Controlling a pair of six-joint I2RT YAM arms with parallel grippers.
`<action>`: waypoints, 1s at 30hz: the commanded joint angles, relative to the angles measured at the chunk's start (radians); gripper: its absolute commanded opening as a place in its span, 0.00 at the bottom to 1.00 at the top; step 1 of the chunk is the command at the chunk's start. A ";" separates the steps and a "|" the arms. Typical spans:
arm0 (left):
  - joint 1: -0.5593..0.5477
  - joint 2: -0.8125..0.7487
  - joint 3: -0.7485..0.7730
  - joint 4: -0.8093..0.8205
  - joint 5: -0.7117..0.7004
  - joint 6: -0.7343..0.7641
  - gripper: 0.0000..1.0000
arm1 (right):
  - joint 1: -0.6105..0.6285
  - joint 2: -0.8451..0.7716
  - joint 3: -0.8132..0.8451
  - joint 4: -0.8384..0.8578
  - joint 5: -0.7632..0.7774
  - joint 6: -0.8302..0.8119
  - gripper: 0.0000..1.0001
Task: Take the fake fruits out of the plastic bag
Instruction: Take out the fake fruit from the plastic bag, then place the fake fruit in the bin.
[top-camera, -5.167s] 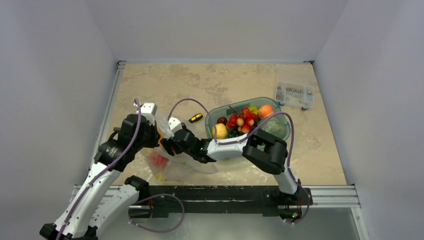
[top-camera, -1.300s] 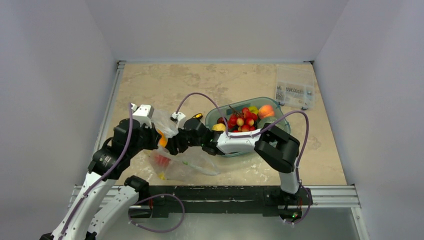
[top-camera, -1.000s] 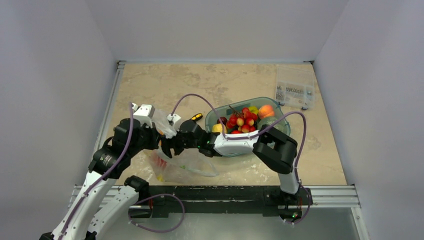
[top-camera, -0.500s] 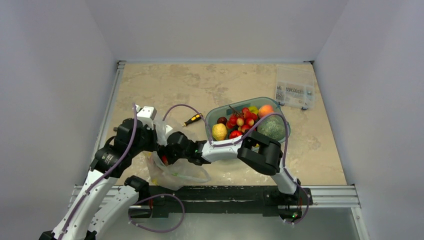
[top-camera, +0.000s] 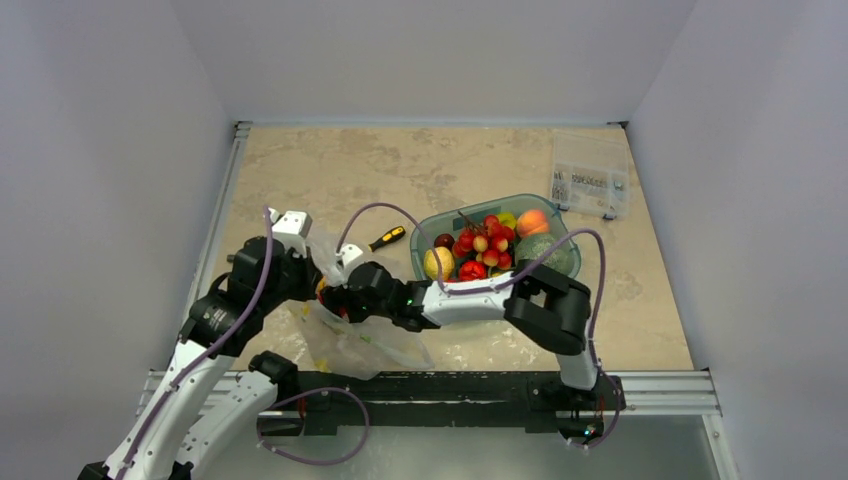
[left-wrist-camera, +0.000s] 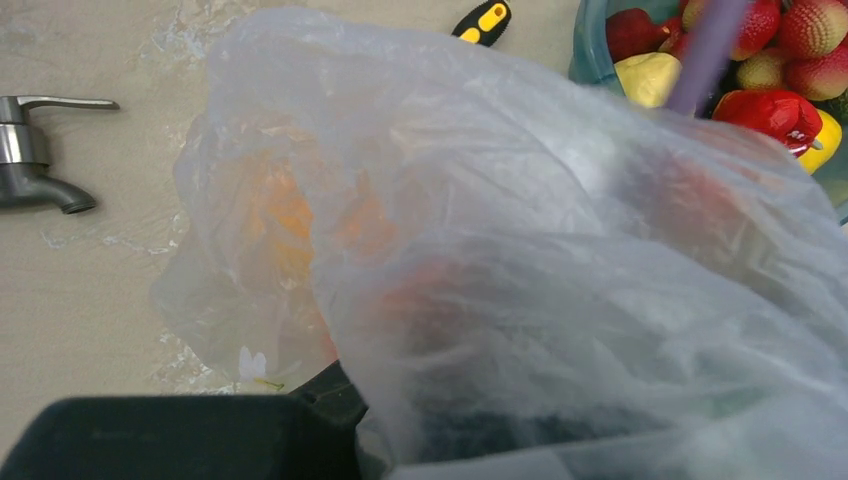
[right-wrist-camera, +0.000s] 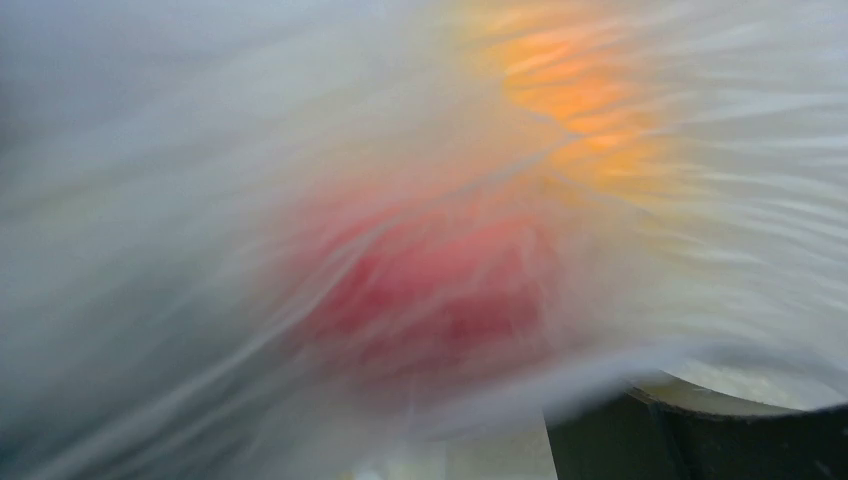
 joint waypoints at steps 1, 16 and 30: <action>-0.003 -0.013 0.024 0.020 -0.063 -0.021 0.00 | -0.004 -0.178 -0.060 0.067 0.027 0.018 0.22; -0.009 -0.017 0.034 -0.017 -0.168 -0.042 0.00 | -0.119 -0.454 -0.331 0.124 -0.064 0.112 0.00; -0.009 -0.015 0.037 -0.024 -0.178 -0.043 0.00 | -0.268 -0.827 -0.506 -0.156 0.300 0.026 0.06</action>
